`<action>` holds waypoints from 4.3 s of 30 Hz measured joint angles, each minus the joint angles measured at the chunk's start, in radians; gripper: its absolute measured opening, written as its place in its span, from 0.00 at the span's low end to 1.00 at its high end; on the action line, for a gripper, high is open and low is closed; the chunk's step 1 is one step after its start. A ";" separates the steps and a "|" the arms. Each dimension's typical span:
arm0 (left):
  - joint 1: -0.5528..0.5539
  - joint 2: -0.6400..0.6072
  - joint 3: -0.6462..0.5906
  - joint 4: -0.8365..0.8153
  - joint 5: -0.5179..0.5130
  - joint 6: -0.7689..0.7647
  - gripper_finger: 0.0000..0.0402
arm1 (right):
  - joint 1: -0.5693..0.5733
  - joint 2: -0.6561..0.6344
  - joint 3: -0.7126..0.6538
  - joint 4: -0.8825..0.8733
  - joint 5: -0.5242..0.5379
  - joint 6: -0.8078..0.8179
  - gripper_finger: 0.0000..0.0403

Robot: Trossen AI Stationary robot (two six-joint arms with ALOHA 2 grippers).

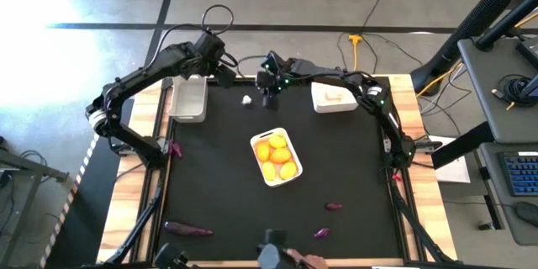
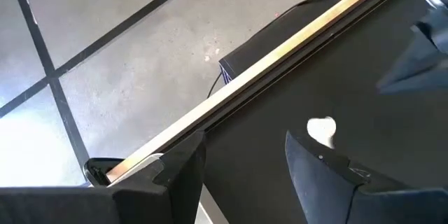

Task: Sort produce into baskets
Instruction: Put the garlic into the top white bin

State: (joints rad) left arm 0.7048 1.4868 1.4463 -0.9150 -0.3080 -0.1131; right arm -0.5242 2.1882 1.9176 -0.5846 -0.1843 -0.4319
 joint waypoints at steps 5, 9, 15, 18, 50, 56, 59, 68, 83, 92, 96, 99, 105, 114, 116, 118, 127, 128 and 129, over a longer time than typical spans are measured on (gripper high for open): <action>0.005 -0.001 0.000 0.003 -0.001 0.000 0.45 | -0.002 0.031 0.006 0.174 -0.009 0.138 0.13; 0.007 -0.001 -0.003 -0.030 0.006 0.025 0.45 | 0.003 0.087 0.020 0.192 -0.009 0.263 0.27; 0.019 -0.003 -0.131 0.006 0.192 0.106 0.45 | 0.001 0.075 0.076 0.084 -0.007 0.214 0.46; 0.021 -0.002 -0.244 0.151 0.349 0.146 0.45 | -0.010 0.040 0.110 0.006 0.003 0.112 0.50; 0.026 0.542 -0.034 0.322 0.544 0.167 0.00 | -0.099 -0.233 0.189 -0.226 0.135 0.066 0.53; -0.022 0.549 -0.013 0.341 0.563 0.150 0.00 | -0.099 -0.226 0.160 -0.242 0.133 0.066 0.53; -0.023 0.534 -0.010 0.302 0.552 0.136 0.00 | -0.099 -0.226 0.135 -0.243 0.129 0.065 0.53; 0.031 0.361 -0.029 0.284 0.496 0.129 0.00 | -0.098 -0.225 0.048 -0.177 0.123 0.098 0.53; 0.059 0.168 -0.040 0.289 0.471 0.114 0.00 | -0.026 -0.130 -0.135 0.168 0.079 0.336 0.70; 0.070 0.107 -0.041 0.191 0.373 0.168 0.00 | -0.025 -0.047 -0.108 0.135 0.030 0.275 0.85; 0.094 0.057 -0.042 0.163 0.309 0.182 0.00 | -0.015 -0.023 -0.105 0.096 -0.013 0.137 0.84; 0.117 0.019 -0.042 0.167 0.306 0.182 0.00 | -0.009 0.006 -0.107 0.101 -0.087 0.091 0.82; 0.143 -0.013 -0.043 0.156 0.305 0.175 0.00 | -0.001 0.044 -0.106 0.117 -0.069 0.091 0.76; 0.143 -0.018 -0.043 0.111 0.309 0.194 0.00 | 0.001 0.076 -0.107 0.112 -0.067 0.060 0.58; 0.143 -0.018 -0.043 0.114 0.309 0.199 0.00 | 0.001 0.079 -0.107 0.113 -0.054 0.065 0.53; 0.143 -0.018 -0.043 0.125 0.309 0.204 0.00 | 0.001 0.079 -0.107 0.114 -0.050 0.074 0.48; 0.143 -0.018 -0.043 0.229 0.310 0.209 0.00 | -0.004 0.036 -0.108 0.083 0.029 0.153 0.27; 0.143 -0.018 -0.043 0.249 0.310 0.209 0.00 | -0.007 0.016 -0.108 0.066 0.030 0.159 0.26; 0.143 -0.018 -0.042 0.271 0.310 0.209 0.00 | -0.011 -0.011 -0.108 0.045 0.030 0.168 0.25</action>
State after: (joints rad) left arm 0.8482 1.4685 1.4040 -0.6443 0.0019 0.0963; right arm -0.5349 2.1776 1.8095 -0.5391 -0.1539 -0.2644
